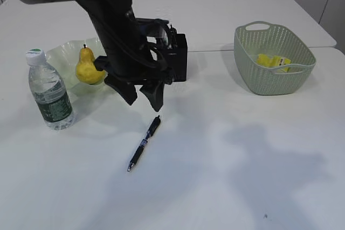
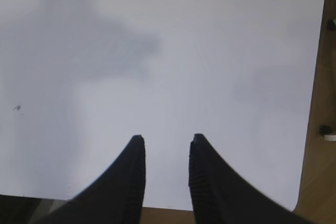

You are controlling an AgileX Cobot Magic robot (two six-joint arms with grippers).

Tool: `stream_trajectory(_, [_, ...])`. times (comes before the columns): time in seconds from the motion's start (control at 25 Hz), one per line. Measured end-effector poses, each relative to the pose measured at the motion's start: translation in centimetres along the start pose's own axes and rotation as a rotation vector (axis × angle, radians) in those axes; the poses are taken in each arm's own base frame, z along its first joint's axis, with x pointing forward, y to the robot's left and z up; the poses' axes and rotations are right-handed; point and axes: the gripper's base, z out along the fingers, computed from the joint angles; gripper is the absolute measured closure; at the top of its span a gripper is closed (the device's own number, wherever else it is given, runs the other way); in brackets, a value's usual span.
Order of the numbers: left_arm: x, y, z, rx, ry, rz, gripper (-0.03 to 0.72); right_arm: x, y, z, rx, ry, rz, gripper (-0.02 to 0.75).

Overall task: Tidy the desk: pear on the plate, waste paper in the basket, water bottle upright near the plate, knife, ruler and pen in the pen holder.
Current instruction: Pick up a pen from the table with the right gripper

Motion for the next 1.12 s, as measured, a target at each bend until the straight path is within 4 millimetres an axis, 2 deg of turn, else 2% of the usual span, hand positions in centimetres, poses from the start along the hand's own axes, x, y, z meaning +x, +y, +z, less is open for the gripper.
stream_trajectory(0.12, [-0.2,0.2,1.7,-0.004,0.019,-0.002,0.238,0.1,0.2,0.6,-0.002,-0.012,-0.009,0.493])
stream_trajectory(0.56, [-0.3,1.1,7.4,-0.037,0.112,0.007,0.239,-0.4,0.2,0.6,0.002,-0.076,-0.018,0.494])
stream_trajectory(0.68, [-0.2,1.3,8.3,-0.047,0.130,0.014,0.239,-0.4,0.2,0.6,0.002,-0.076,-0.018,0.493])
stream_trajectory(1.12, [-0.1,1.5,9.2,-0.058,0.141,0.022,0.248,-0.6,0.1,0.6,0.005,-0.098,-0.023,0.493])
